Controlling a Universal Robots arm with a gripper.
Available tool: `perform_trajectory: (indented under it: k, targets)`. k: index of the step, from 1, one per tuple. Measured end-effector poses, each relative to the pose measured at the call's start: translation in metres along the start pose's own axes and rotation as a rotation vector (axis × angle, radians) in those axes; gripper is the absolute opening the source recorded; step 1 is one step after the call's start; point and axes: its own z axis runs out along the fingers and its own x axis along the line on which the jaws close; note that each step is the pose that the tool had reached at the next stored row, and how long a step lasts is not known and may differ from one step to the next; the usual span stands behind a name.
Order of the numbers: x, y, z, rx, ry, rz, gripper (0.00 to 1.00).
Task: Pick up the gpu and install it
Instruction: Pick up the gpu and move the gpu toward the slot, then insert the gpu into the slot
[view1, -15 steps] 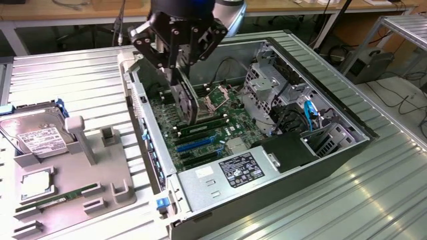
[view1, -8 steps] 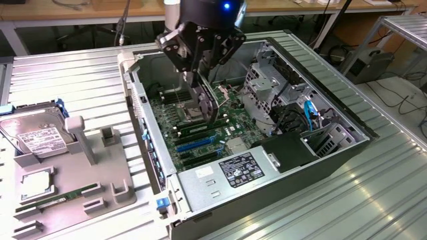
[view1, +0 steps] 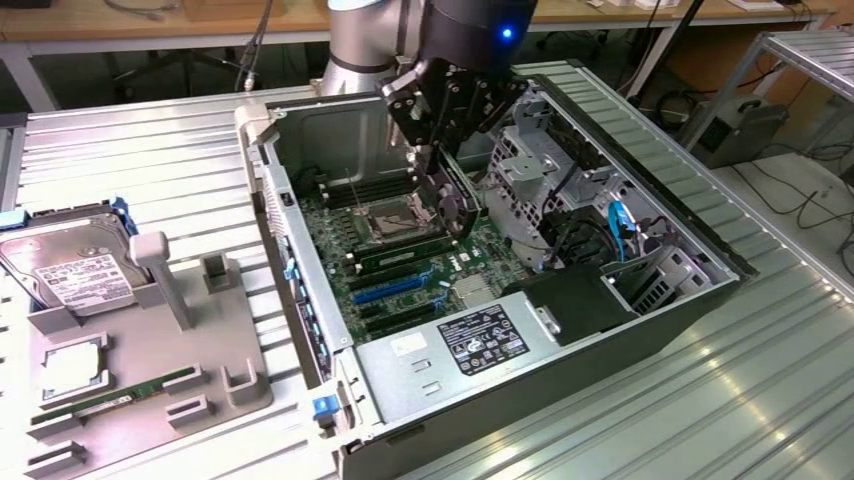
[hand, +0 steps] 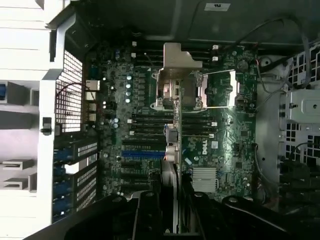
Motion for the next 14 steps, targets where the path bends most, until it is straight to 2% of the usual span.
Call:
perform_trajectory:
  k: [5,14]
  targets:
    - [-0.020,0.0048,0.0095,-0.0001,0.0016,0.001,0.26]
    - [-0.021,0.0047,0.0097,-0.0001,0.0026,0.002,0.26]
